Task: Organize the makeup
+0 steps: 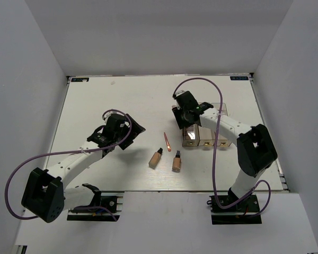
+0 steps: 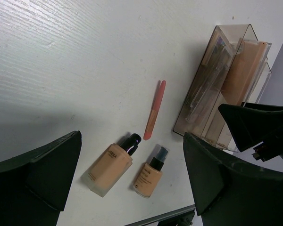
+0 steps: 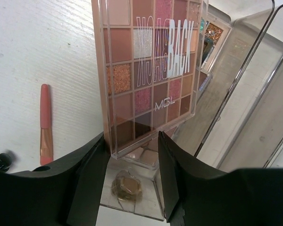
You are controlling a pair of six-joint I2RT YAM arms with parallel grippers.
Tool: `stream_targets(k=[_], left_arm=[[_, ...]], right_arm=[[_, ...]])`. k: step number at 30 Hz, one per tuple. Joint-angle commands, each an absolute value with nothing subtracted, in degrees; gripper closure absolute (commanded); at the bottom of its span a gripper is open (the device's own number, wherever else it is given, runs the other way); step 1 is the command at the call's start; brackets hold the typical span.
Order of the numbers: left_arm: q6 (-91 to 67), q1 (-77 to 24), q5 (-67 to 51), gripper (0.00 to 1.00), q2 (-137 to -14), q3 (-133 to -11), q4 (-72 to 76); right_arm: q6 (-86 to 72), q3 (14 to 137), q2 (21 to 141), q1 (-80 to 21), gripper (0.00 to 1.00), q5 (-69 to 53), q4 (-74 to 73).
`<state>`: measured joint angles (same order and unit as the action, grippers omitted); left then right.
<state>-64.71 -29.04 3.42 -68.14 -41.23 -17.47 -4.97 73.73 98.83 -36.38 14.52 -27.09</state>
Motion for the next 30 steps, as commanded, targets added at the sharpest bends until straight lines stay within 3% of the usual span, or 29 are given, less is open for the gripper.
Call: stream_targets(k=[1,12,20,26,30], left_arm=[[-64.6,-28.83,2.99,0.02,-67.06,-42.71,-16.88],[-64.69,-28.83,1.58,0.02,-69.26,-42.8,-15.03],[-63.72,-28.83,0.09,0.02,-77.25,-47.54,-11.96],[-63.46,-28.83,-1.85,0.02,-78.4,-48.16,-11.51],[-63.63,-28.83,-1.85,0.02,-78.22,-47.55,-11.51]], right_arm=[[-6.85,73.83,98.09,-36.21,0.49,13.62,-27.51],[-6.86,70.23,95.63,-35.51,0.48,14.06,-27.16],[-6.94,70.93,95.45,-35.24,0.47,13.98,-27.16],[-6.59,70.75,94.57,-35.33,0.31,12.66,-27.25],[-6.5,71.1,93.69,-35.33,0.3,11.69,-27.95]])
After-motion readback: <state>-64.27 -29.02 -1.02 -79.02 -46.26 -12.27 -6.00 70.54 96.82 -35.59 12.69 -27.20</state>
